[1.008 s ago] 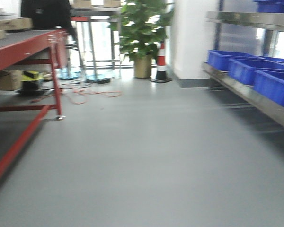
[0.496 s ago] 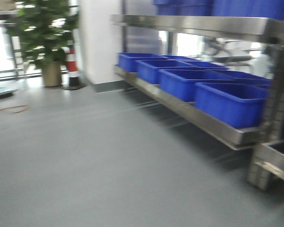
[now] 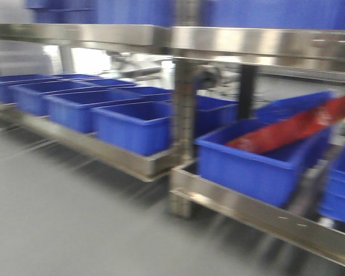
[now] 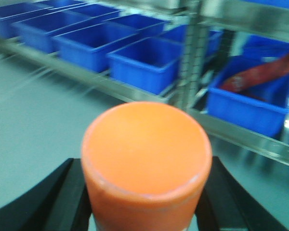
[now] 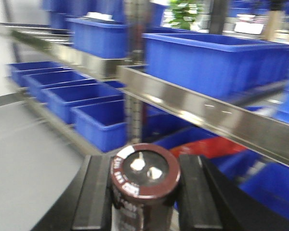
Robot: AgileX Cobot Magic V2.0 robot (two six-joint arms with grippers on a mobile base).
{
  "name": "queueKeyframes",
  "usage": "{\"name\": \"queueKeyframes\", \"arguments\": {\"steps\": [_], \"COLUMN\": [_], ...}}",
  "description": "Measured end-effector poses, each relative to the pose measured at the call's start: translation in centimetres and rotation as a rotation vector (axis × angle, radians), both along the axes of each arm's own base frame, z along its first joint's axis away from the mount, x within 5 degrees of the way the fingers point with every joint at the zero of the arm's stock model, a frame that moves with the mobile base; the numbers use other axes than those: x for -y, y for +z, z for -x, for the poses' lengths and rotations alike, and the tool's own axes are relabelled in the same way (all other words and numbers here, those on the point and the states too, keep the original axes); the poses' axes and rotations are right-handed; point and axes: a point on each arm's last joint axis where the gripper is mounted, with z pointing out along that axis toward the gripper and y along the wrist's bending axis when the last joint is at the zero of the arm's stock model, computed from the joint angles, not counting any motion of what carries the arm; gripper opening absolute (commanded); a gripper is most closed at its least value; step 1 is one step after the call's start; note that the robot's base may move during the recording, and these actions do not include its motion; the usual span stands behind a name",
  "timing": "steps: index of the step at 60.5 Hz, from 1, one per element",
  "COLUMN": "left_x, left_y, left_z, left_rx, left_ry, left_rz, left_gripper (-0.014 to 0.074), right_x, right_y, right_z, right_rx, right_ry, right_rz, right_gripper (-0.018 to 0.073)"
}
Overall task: Place cylindrical capacitor in blue bin on shelf
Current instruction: 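Drive the base up to the shelf of blue bins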
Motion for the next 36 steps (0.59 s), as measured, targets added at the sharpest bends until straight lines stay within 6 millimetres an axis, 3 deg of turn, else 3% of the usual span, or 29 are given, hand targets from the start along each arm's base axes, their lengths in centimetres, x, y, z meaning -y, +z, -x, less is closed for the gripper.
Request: {"name": "queueKeyframes", "arguments": {"steps": [36], "left_x": [0.00], "left_y": [0.00], "left_z": [0.00], "left_rx": [0.000], "left_ry": [0.000], "left_rz": [0.000], "left_gripper": [-0.0111], "right_x": [0.00], "right_y": [0.00], "right_z": [0.00], "right_rx": [0.000], "right_ry": [0.000], "right_rz": [0.000], "right_gripper": [-0.0148]}}
